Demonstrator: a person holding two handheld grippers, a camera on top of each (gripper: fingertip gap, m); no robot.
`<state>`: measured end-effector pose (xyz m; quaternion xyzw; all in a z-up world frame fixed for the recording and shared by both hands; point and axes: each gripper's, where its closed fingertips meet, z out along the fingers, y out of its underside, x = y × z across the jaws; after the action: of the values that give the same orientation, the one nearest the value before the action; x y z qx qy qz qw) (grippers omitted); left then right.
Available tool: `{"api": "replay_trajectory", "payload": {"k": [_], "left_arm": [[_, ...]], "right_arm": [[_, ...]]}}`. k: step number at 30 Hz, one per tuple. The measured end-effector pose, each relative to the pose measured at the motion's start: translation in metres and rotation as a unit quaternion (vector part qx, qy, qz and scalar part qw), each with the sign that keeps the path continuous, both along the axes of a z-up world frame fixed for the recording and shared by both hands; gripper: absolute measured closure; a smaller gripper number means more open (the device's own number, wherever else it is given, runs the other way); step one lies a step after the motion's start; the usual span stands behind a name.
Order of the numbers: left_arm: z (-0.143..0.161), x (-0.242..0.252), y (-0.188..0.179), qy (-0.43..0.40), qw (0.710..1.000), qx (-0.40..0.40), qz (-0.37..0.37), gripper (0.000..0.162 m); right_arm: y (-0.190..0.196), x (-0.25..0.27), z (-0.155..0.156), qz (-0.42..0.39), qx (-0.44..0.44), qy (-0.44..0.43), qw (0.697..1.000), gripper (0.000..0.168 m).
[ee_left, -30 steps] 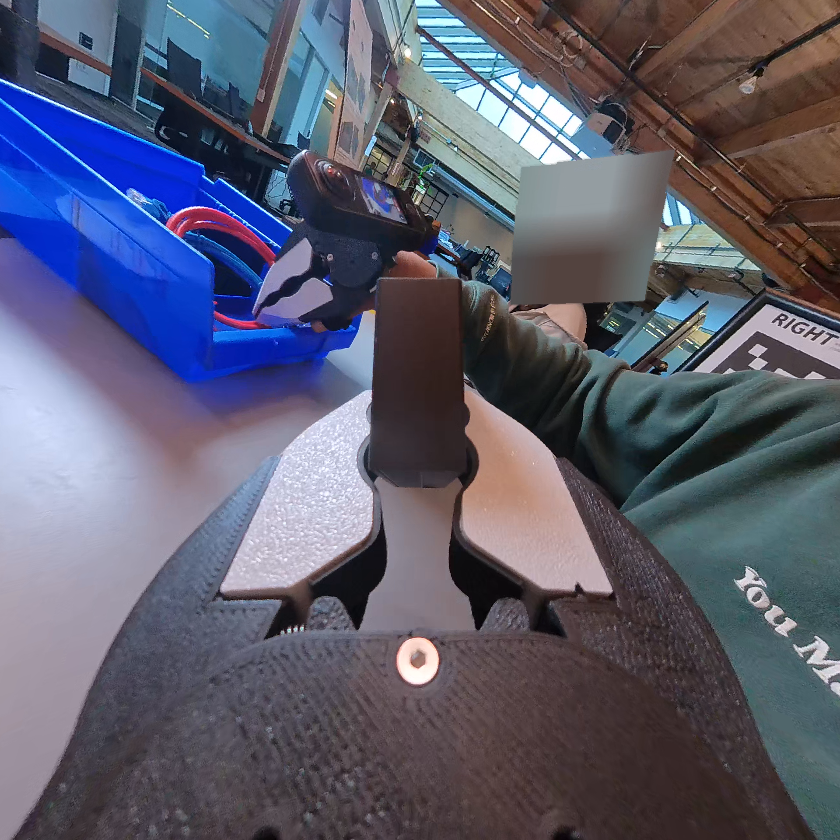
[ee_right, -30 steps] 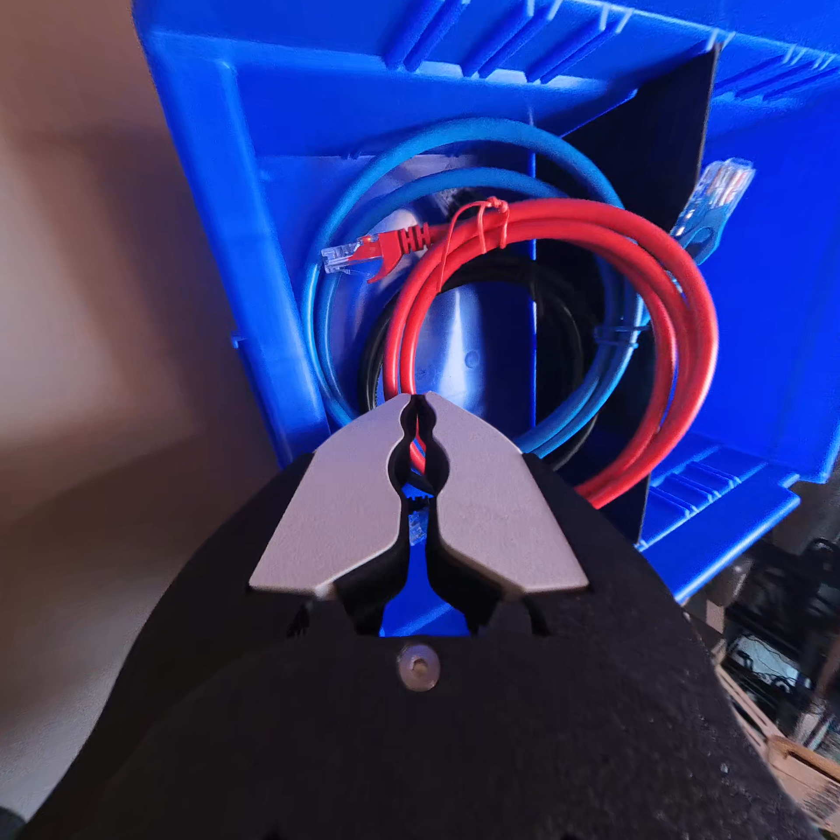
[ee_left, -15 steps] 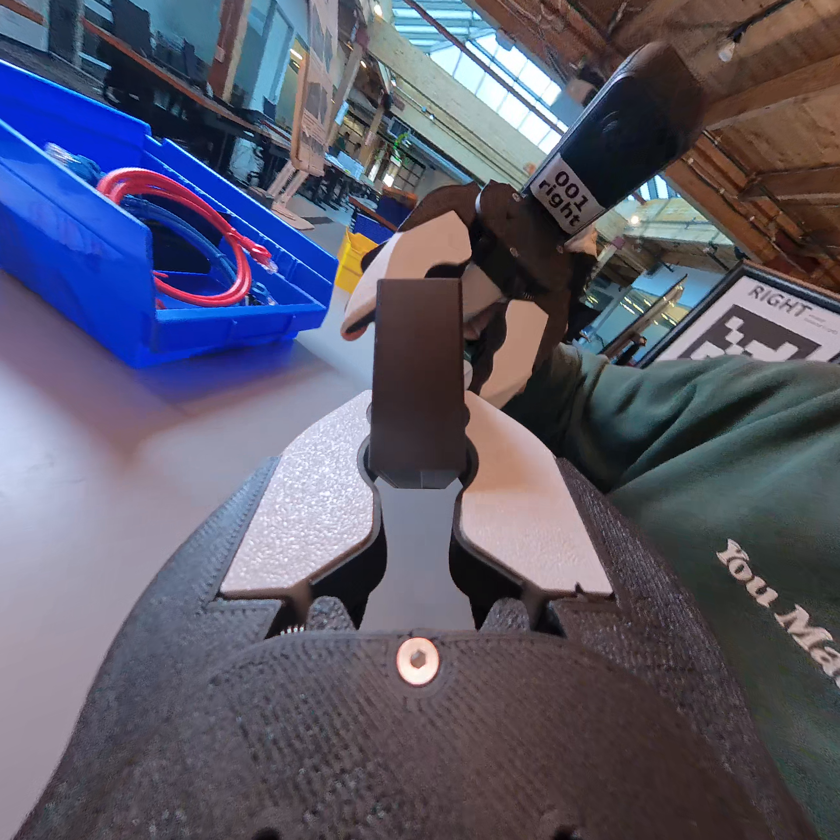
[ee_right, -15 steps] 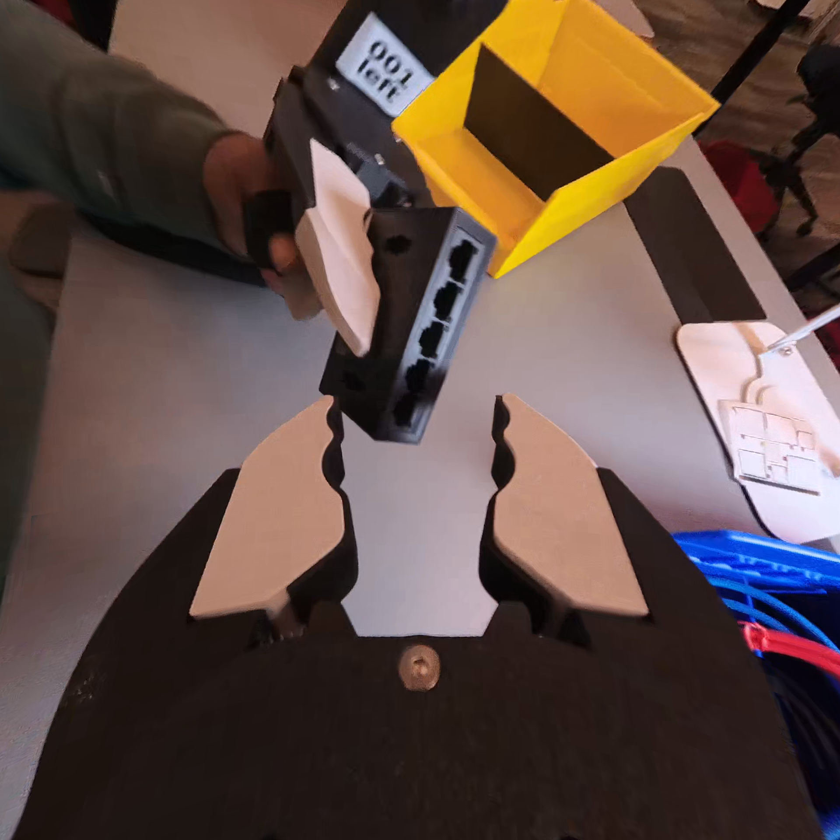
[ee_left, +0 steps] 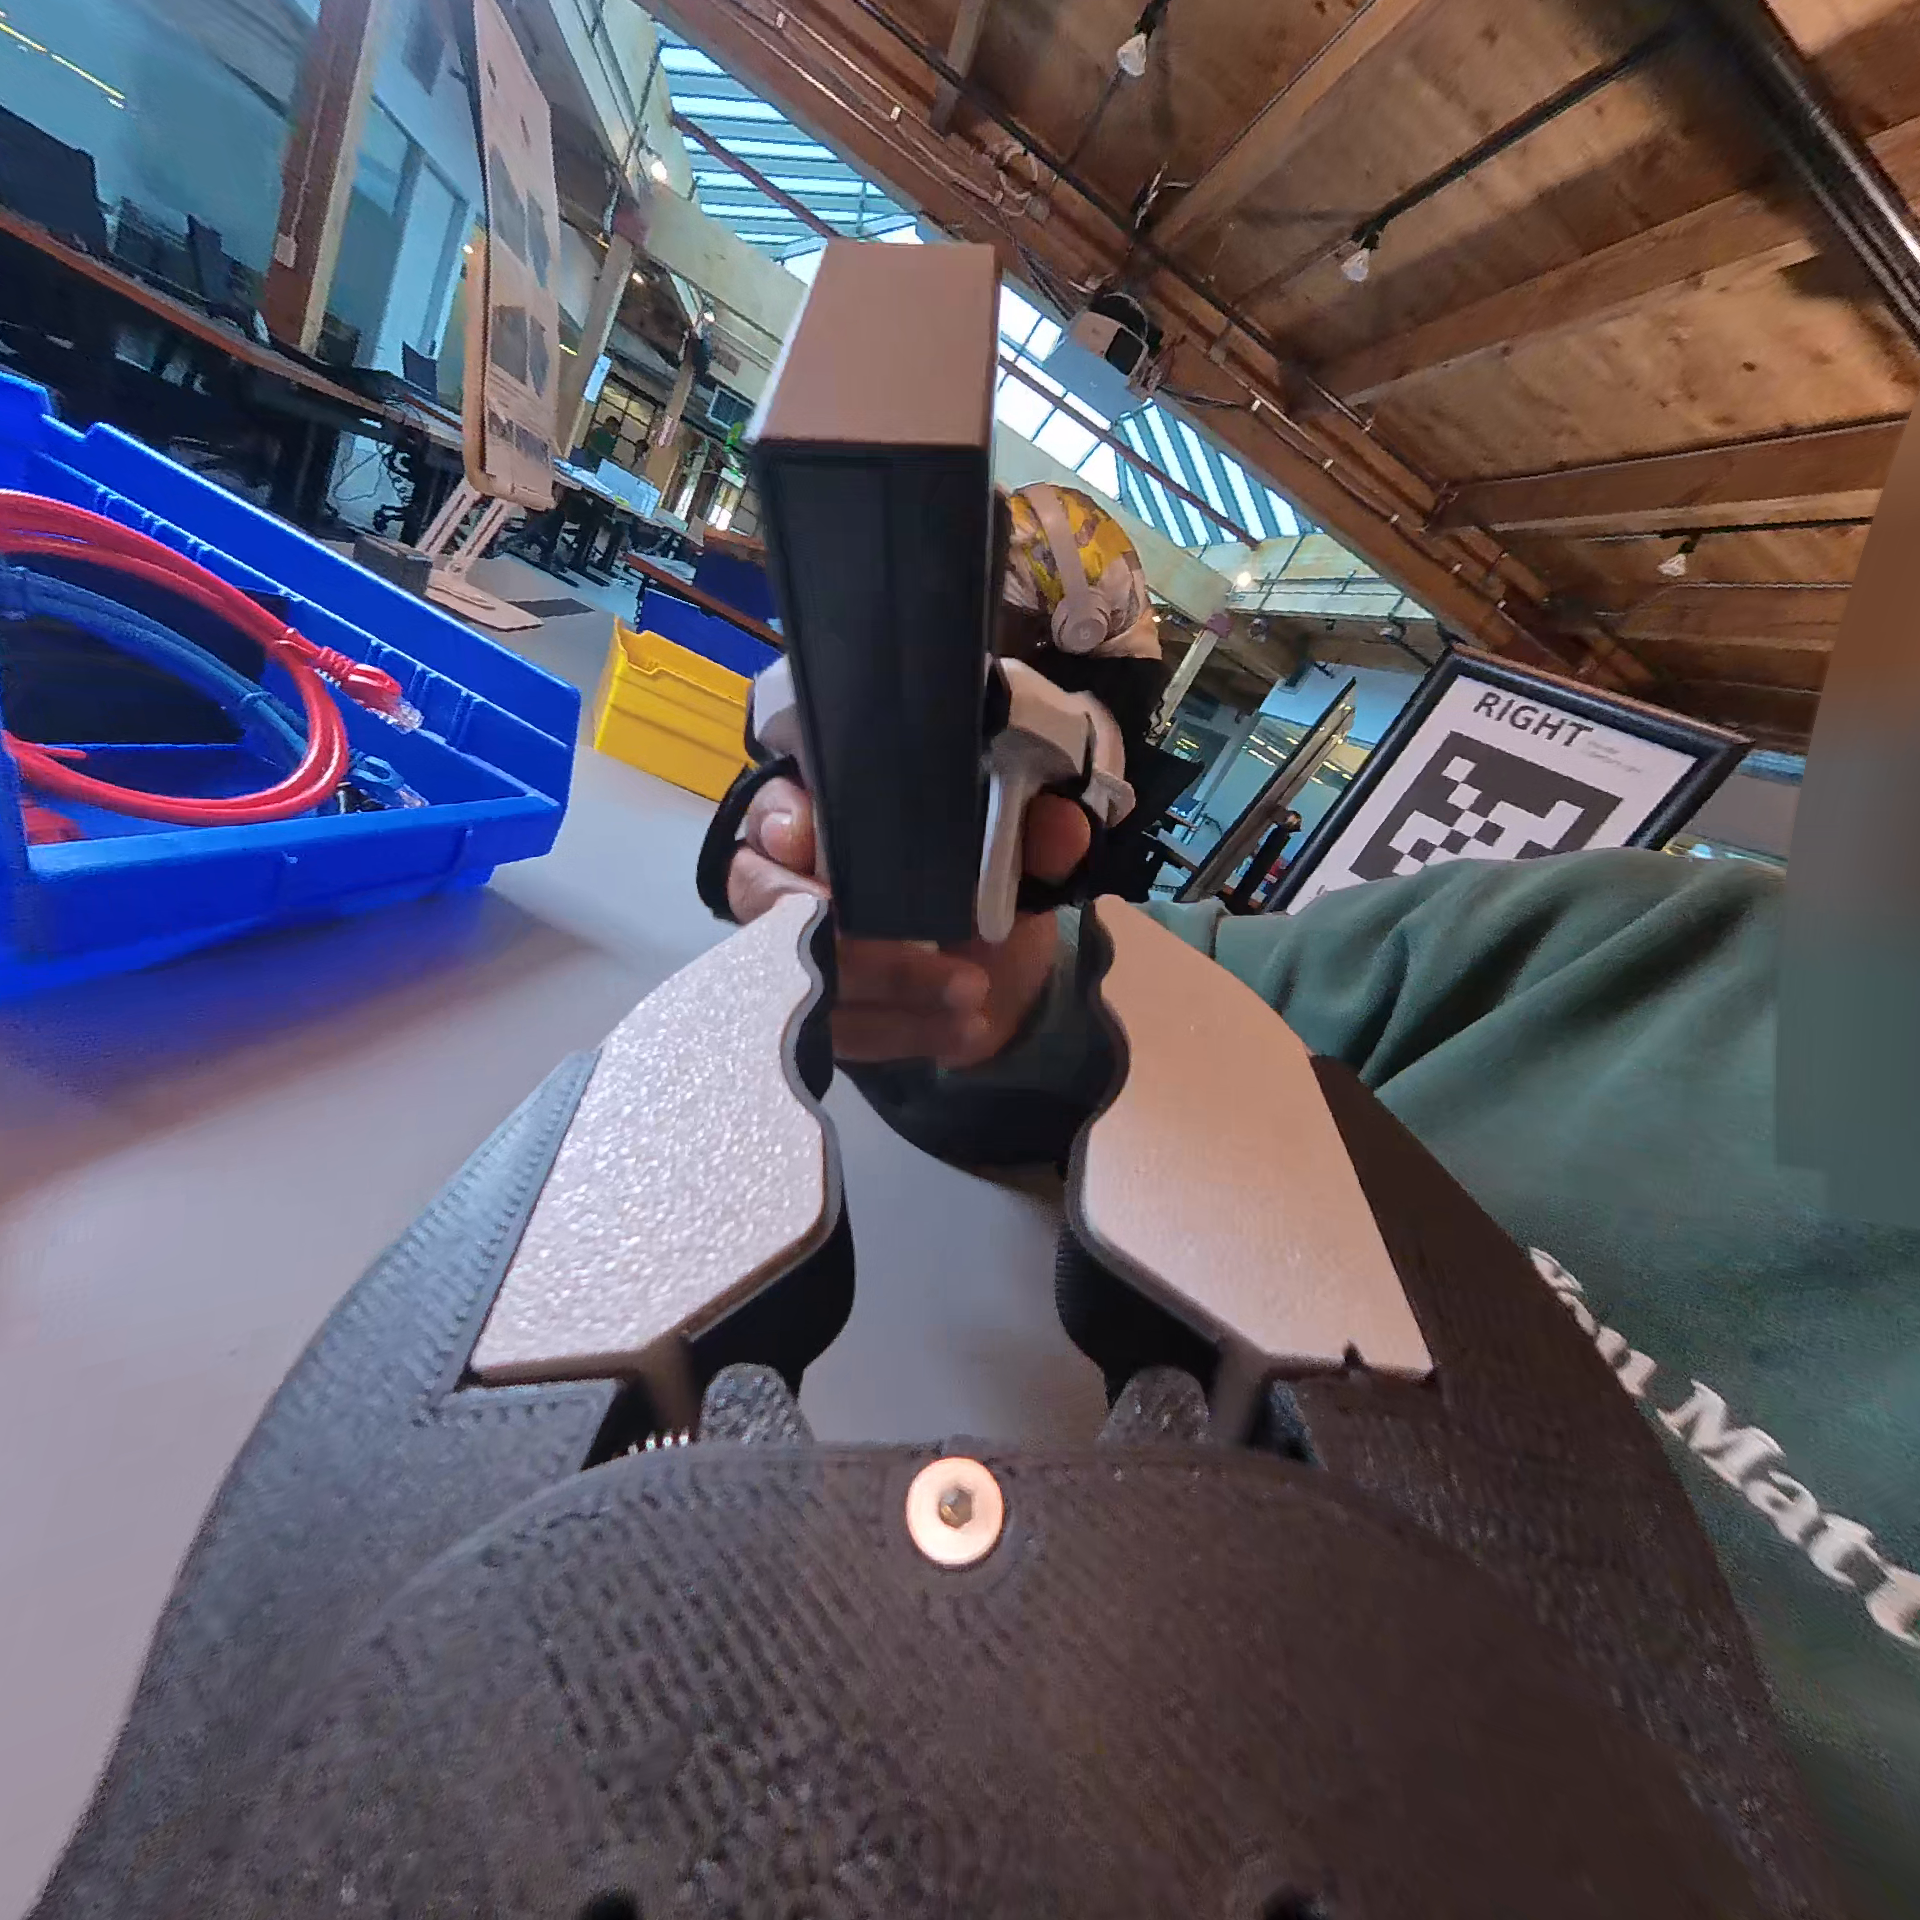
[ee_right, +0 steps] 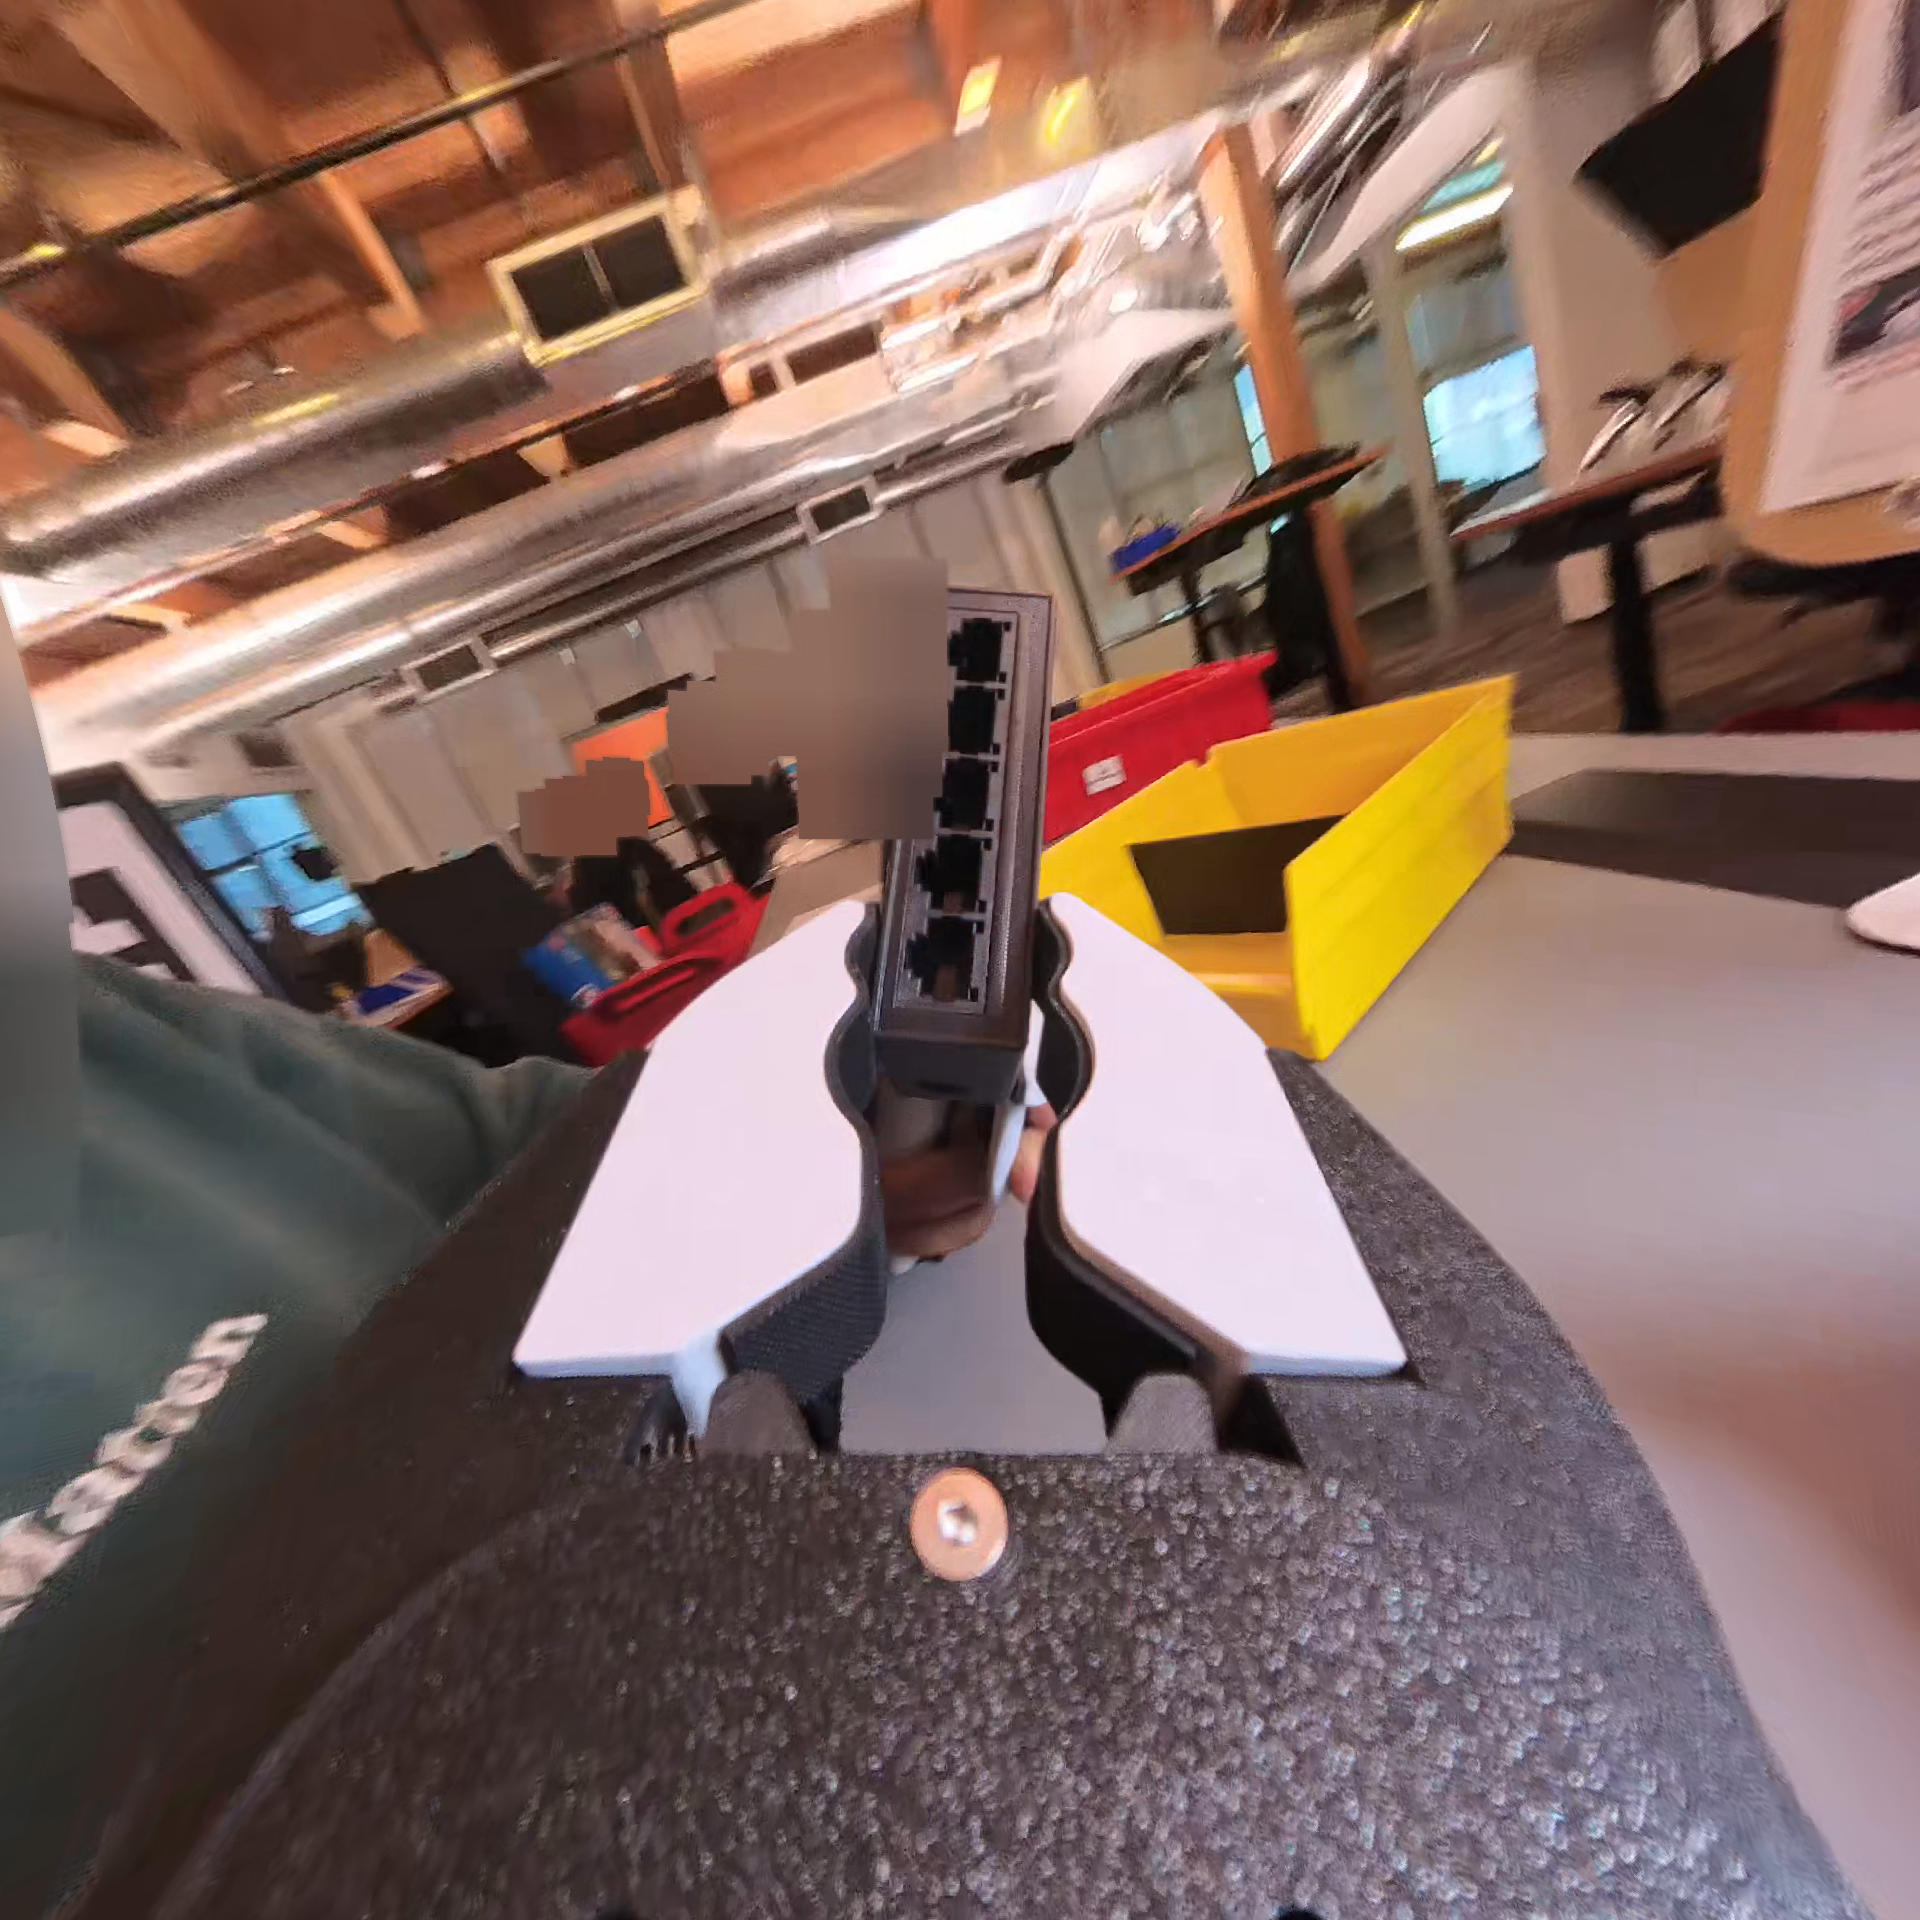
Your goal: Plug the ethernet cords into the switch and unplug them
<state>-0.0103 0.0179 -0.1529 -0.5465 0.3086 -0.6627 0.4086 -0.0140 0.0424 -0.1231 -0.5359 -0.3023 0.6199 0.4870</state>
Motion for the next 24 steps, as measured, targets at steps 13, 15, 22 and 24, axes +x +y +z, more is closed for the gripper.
{"api": "replay_trajectory", "payload": {"k": [13,15,22,24], "left_arm": [[-0.079,-0.026,-0.023,0.262,0.938,-0.136,-0.181,0.135],[-0.091,-0.016,-0.035,0.277,0.919,-0.164,-0.225,0.135],[-0.107,0.001,-0.053,0.3,0.896,-0.191,-0.267,0.135],[-0.109,-0.003,-0.047,0.295,0.901,-0.195,-0.25,0.135]], "right_arm": [[-0.006,0.013,-0.029,0.052,0.436,-0.452,0.776,0.102],[-0.011,0.014,-0.058,0.119,0.481,-0.533,0.686,0.092],[-0.034,0.02,-0.139,0.269,0.56,-0.615,0.486,0.098],[-0.033,0.015,-0.142,0.263,0.553,-0.606,0.508,0.104]]}}
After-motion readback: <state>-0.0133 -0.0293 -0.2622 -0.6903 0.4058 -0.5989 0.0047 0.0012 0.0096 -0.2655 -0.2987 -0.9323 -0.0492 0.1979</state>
